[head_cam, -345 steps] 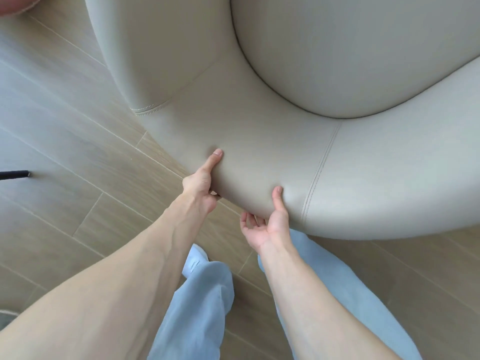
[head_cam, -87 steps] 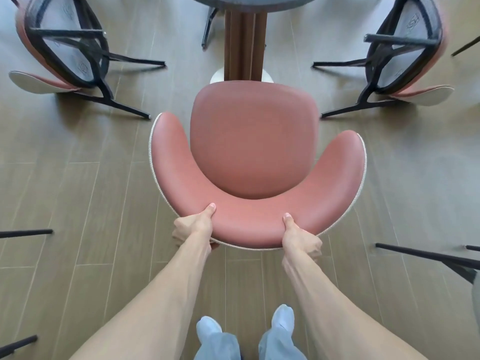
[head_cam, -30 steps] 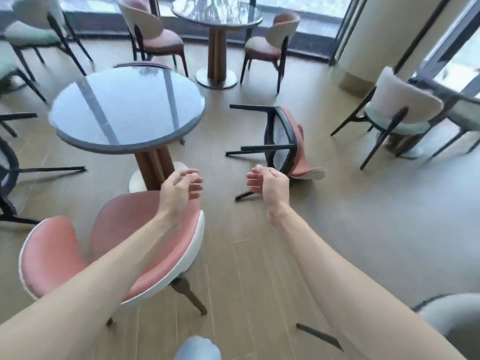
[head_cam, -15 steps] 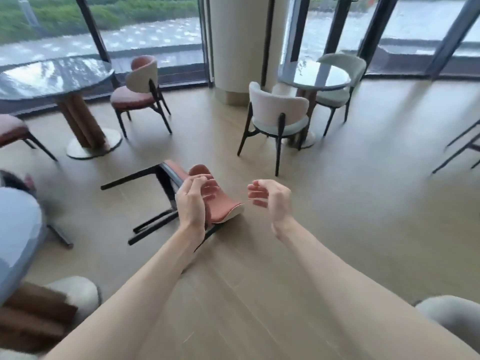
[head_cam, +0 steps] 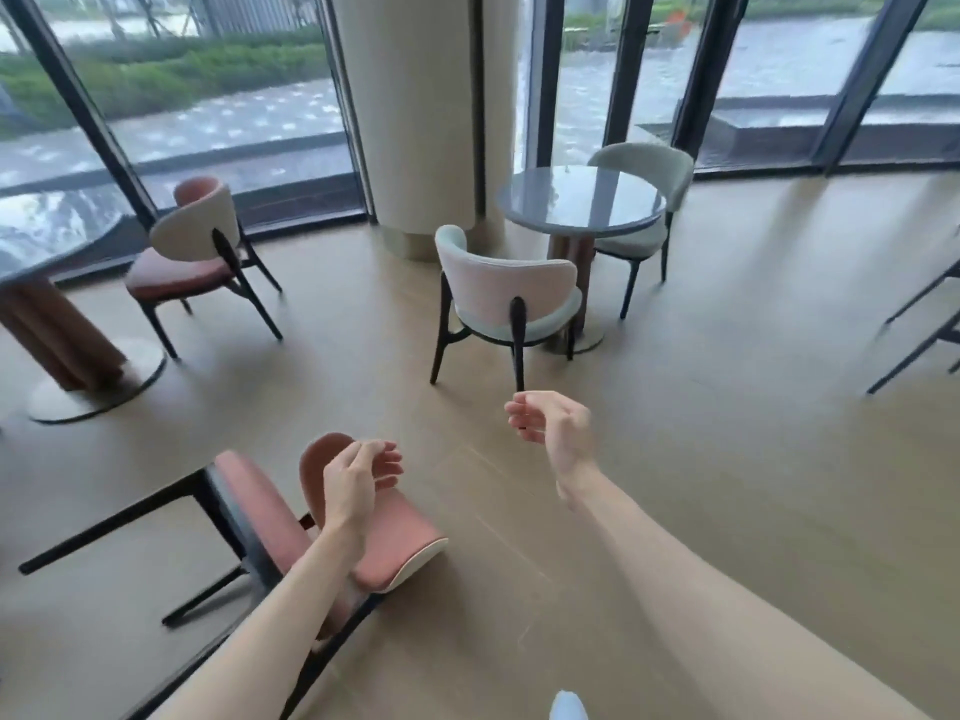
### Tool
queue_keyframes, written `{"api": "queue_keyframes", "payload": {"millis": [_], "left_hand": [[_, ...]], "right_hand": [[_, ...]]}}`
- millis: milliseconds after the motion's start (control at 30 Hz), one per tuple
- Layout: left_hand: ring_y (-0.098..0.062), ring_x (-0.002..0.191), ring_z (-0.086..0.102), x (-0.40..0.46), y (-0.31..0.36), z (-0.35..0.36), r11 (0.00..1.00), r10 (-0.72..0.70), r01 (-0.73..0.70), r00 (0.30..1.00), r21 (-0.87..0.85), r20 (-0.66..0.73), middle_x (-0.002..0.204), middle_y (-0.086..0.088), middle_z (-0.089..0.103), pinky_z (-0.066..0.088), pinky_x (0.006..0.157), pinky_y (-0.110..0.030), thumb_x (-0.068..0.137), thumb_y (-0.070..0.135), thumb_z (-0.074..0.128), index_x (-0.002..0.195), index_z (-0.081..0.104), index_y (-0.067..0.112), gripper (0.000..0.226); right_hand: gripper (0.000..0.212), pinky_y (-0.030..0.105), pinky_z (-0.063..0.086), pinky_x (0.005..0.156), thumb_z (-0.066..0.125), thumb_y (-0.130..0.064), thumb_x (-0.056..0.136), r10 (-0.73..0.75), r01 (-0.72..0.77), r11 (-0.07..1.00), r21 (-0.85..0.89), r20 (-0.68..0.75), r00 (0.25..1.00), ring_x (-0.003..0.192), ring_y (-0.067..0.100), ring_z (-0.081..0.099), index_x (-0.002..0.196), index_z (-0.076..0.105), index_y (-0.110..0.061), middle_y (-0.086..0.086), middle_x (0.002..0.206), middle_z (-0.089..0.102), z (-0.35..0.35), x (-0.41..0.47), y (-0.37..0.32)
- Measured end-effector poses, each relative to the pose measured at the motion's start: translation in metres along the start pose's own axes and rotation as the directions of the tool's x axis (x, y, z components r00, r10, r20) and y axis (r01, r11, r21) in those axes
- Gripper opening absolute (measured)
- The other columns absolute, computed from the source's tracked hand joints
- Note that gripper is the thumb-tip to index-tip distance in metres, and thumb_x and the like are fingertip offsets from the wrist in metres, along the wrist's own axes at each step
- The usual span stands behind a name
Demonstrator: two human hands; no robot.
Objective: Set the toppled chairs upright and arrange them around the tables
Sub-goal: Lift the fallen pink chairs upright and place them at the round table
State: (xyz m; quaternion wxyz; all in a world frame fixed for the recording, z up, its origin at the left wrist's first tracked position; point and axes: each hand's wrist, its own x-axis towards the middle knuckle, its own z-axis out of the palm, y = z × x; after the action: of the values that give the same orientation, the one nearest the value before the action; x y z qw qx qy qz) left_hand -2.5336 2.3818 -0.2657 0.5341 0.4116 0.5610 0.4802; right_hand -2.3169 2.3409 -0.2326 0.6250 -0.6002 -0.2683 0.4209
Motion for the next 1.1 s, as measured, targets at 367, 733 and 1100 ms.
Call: {"api": "queue_keyframes", "payload": {"millis": [367,733,1100], "left_hand": [[-0.027,0.064,0.060,0.203,-0.011,0.032,0.937,-0.276,0.136,0.855,-0.323,-0.439,0.075,-0.016,0.067,0.047,0.061,-0.034,0.094,0.010,0.051,0.092,0.067,0.000,0.019],[-0.024,0.061,0.057,0.391,-0.019,0.020,0.869,-0.392,0.039,0.664,-0.494,-0.637,0.077,-0.014,0.064,0.047,0.058,-0.032,0.093,0.012,0.051,0.089,0.063,0.003,0.016],[-0.020,0.060,0.061,0.406,-0.033,-0.014,0.852,-0.479,-0.178,0.119,-0.493,-0.870,0.078,-0.008,0.065,0.050,0.058,-0.032,0.092,0.011,0.054,0.091,0.063,0.009,0.009]], "right_hand": [[0.024,0.033,0.052,0.069,0.051,-0.006,0.094,0.191,-0.120,0.967,-0.224,0.325,0.926,0.072,0.023,0.067,0.096,0.073,0.003,0.021,0.095,0.076,0.122,0.244,-0.015],[0.020,0.030,0.051,0.076,0.053,-0.011,0.092,0.298,0.085,0.860,-0.504,0.630,0.717,0.077,0.017,0.067,0.087,0.073,-0.011,0.004,0.086,0.076,0.310,0.424,0.030],[0.016,0.036,0.052,0.076,0.056,-0.015,0.088,0.535,0.340,0.708,-0.619,0.785,0.314,0.070,0.016,0.067,0.088,0.071,-0.012,0.008,0.087,0.076,0.442,0.504,0.117]]}}
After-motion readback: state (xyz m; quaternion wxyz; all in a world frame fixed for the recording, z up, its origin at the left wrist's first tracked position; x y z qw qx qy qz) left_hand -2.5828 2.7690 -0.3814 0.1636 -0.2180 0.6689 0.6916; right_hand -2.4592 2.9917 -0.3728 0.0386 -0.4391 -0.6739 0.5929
